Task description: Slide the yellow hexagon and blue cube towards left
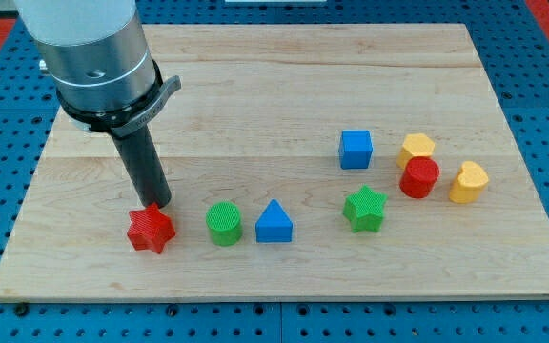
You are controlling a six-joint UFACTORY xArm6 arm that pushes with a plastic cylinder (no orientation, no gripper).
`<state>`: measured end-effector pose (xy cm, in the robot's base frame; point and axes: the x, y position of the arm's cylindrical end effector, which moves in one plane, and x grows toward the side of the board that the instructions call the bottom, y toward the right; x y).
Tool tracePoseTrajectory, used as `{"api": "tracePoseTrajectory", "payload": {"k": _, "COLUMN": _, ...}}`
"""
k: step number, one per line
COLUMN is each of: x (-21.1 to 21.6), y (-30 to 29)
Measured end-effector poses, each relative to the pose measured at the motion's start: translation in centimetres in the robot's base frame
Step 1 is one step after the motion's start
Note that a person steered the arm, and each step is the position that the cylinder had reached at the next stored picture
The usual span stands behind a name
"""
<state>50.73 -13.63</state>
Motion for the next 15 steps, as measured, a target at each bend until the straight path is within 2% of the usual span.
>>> {"api": "tracePoseTrajectory", "payload": {"k": 1, "x": -3.0, "y": 3.5}}
{"api": "tracePoseTrajectory", "payload": {"k": 2, "x": -6.3, "y": 12.6}}
{"api": "tracePoseTrajectory", "payload": {"k": 3, "x": -13.0, "y": 19.5}}
{"api": "tracePoseTrajectory", "payload": {"k": 4, "x": -15.2, "y": 28.1}}
{"api": "tracePoseTrajectory", "payload": {"k": 5, "x": -13.0, "y": 38.7}}
{"api": "tracePoseTrajectory", "payload": {"k": 6, "x": -9.1, "y": 42.9}}
{"api": "tracePoseTrajectory", "payload": {"k": 7, "x": -6.3, "y": 42.6}}
{"api": "tracePoseTrajectory", "payload": {"k": 8, "x": -6.2, "y": 38.0}}
{"api": "tracePoseTrajectory", "payload": {"k": 12, "x": -8.1, "y": 15.0}}
{"api": "tracePoseTrajectory", "payload": {"k": 15, "x": -6.4, "y": 13.4}}
